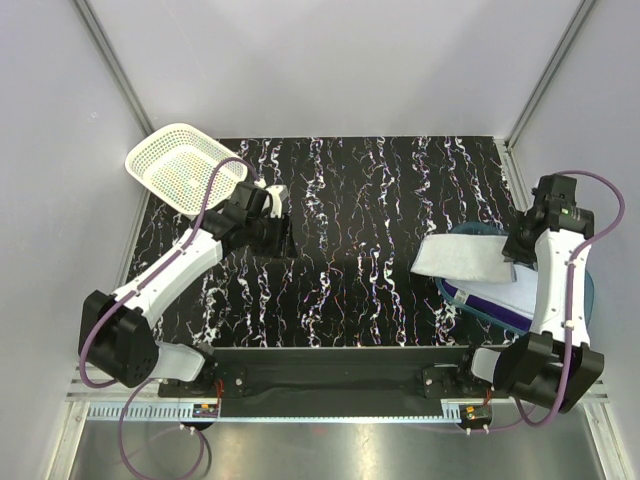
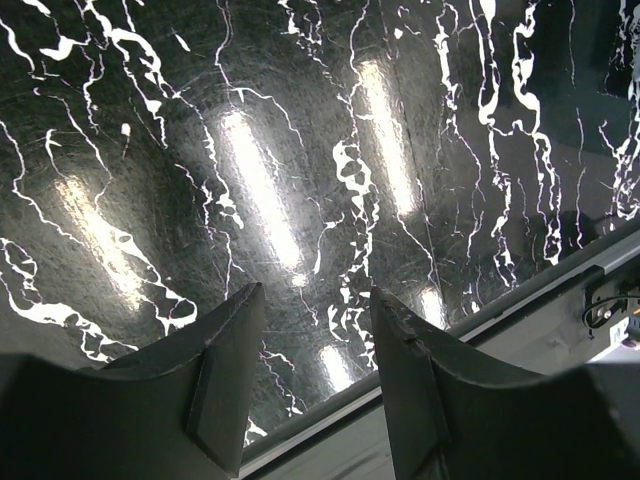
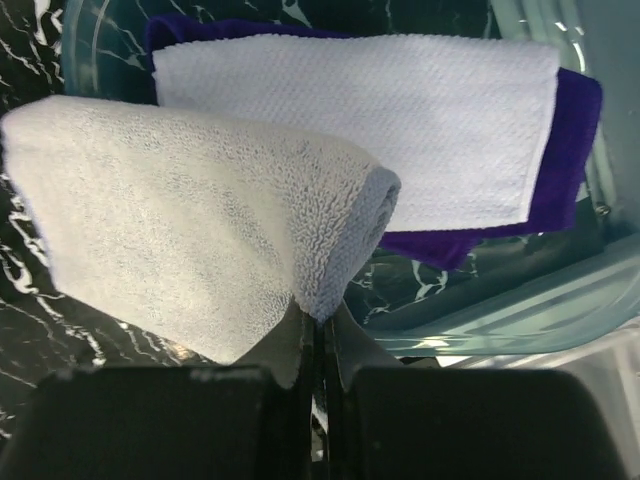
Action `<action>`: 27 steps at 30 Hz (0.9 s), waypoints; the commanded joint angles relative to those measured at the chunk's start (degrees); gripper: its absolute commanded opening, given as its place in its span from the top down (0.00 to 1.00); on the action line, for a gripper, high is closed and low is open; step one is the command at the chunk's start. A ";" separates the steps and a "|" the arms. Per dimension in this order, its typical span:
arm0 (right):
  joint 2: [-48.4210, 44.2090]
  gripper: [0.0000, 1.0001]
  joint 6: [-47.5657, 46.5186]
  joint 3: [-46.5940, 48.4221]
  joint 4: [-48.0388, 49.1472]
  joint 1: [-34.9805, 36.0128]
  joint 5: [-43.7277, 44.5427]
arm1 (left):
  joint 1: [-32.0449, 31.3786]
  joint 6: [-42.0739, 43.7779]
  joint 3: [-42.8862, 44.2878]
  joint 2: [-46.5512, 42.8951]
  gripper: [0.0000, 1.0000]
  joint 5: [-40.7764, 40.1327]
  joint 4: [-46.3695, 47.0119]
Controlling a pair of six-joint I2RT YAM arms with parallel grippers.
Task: Fold and stack the towels
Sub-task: Neatly place the folded towel into the bin
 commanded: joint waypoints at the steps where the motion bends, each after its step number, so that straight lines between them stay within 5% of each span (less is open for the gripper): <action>1: -3.17 1.00 -6.77 -1.58 3.31 -1.29 4.66 | 0.24 0.59 1.00 -1.03 0.49 2.90 0.32; 27: -5.54 1.00 -12.23 -8.00 12.10 -8.42 12.48 | -0.81 -1.25 8.29 0.47 0.49 6.24 -0.04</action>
